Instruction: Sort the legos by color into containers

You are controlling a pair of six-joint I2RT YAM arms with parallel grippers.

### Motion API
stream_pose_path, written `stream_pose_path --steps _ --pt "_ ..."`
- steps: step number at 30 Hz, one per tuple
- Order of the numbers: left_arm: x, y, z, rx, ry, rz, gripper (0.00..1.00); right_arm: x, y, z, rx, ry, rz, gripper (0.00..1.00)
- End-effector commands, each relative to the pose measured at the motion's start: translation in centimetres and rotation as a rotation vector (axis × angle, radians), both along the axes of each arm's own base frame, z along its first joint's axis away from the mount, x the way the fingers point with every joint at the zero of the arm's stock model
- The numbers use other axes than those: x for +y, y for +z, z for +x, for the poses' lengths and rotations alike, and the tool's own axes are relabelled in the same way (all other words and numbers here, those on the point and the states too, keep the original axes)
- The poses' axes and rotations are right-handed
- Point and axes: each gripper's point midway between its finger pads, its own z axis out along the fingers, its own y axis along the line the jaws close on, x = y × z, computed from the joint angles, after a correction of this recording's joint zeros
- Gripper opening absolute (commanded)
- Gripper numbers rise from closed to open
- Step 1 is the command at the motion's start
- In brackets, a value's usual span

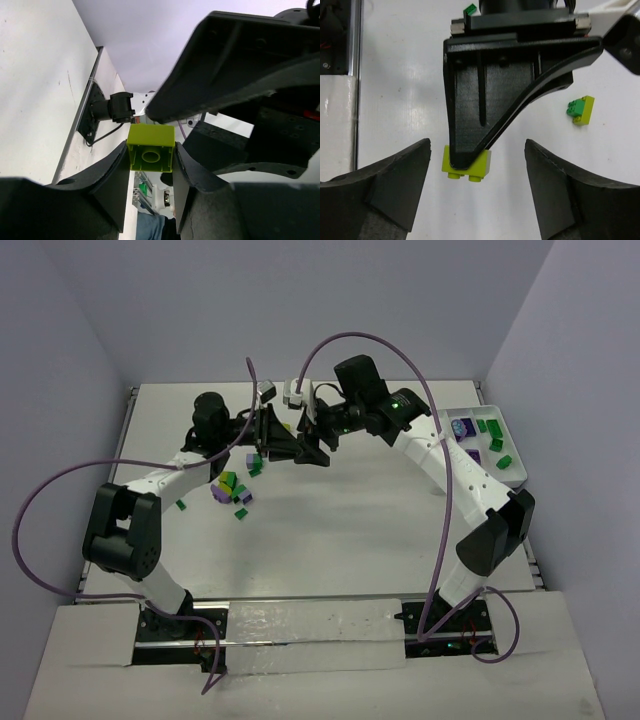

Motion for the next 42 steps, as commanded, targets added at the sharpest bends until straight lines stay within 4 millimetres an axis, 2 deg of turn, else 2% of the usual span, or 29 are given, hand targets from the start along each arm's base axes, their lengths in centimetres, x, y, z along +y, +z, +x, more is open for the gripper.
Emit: stream_pose_path --steps 1,6,9,10,11,13,14,15,17,19,20,21,22,23,25,26,28,30,31,32,33,35,37,39,42 --pt "0.4 3.1 -0.2 -0.112 0.001 -0.058 0.0 -0.3 -0.2 0.0 0.009 -0.027 -0.021 0.85" --pt "0.5 3.5 -0.4 -0.12 0.001 -0.067 0.0 -0.3 -0.6 0.0 0.014 -0.027 -0.03 0.83" --pt "0.5 3.6 -0.5 -0.12 -0.001 -0.069 0.0 -0.1 -0.7 -0.1 0.015 -0.009 -0.027 0.59" --pt "0.5 3.6 -0.5 -0.121 -0.001 -0.069 0.0 -0.1 -0.7 -0.1 0.015 -0.006 -0.024 0.57" --pt "0.6 3.6 -0.5 -0.121 -0.001 -0.07 0.0 0.0 -0.6 -0.1 0.01 -0.001 -0.017 0.47" --pt "0.7 3.7 -0.5 -0.125 0.001 -0.074 0.01 0.0 -0.5 -0.2 0.002 0.002 -0.014 0.34" --pt "0.7 3.8 -0.4 -0.128 0.002 -0.074 0.04 0.0 -0.5 -0.1 0.0 0.0 -0.016 0.27" --pt "0.8 3.8 -0.4 -0.13 0.005 -0.075 0.13 -0.1 -0.5 -0.1 0.0 -0.002 -0.021 0.22" --pt "1.5 3.8 0.5 -0.136 0.044 -0.07 0.61 -0.9 -0.9 0.1 -0.001 -0.028 -0.044 0.12" --pt "2.4 3.9 1.7 -0.143 0.094 -0.057 0.99 -2.1 -1.5 0.7 0.009 -0.068 -0.063 0.06" --pt "3.0 3.9 2.5 -0.151 0.123 -0.05 0.99 -3.0 -1.7 1.1 0.015 -0.093 -0.073 0.04" --pt "4.4 3.3 3.9 -0.161 0.175 -0.019 0.99 -4.0 -2.1 1.6 0.024 -0.124 -0.082 0.02" --pt "6.0 3.8 5.9 -0.268 0.242 0.005 0.99 -6.6 -2.8 3.1 0.049 -0.204 -0.095 0.01" --pt "6.7 2.4 6.6 -0.2 0.27 0.065 0.99 -8.3 -3.2 3.9 0.07 -0.258 -0.097 0.01" --pt "7.8 1.0 8.1 -0.235 0.314 0.179 0.99 -11.8 -3.8 6.1 0.098 -0.37 -0.102 0.0" --pt "8.6 1.1 10.3 -0.337 0.416 0.312 0.99 -15.1 -5.0 8.5 0.12 -0.495 -0.122 0.0" --pt "9.4 -0.1 11.5 -0.48 0.474 0.473 0.99 -19.9 -6.5 11.5 0.149 -0.656 -0.148 0.0" --pt "10.7 0.1 12.5 -0.575 0.592 0.58 0.99 -26.6 -8.2 14.9 0.199 -0.865 -0.162 0.0" --pt "11.5 -0.6 13.2 -0.595 0.636 0.642 0.99 -28.0 -9.3 16.2 0.224 -0.909 -0.174 0.0" --pt "11.8 -0.6 13.3 -0.606 0.649 0.663 0.99 -30.5 -9.2 17.3 0.231 -0.979 -0.162 0.0" --pt "12.1 -0.8 13.4 -0.611 0.654 0.684 0.99 -32.2 -9.9 17.9 0.257 -1.03 -0.16 0.0" --pt "12.6 -1.3 13.7 -0.62 0.644 0.732 0.99 -35.1 -11.5 20.2 0.291 -1.128 -0.176 0.0" --pt "12.6 -1.6 13.7 -0.634 0.616 0.744 0.99 -37.0 -13.0 21.7 0.314 -1.194 -0.196 0.0" --pt "12.4 -1.6 13.6 -0.644 0.604 0.734 0.99 -38.0 -14.8 22.6 0.343 -1.236 -0.216 0.0" --pt "12.3 -1.4 13.5 -0.664 0.607 0.719 0.99 -39.3 -15.7 24.2 0.318 -1.294 -0.227 0.0"
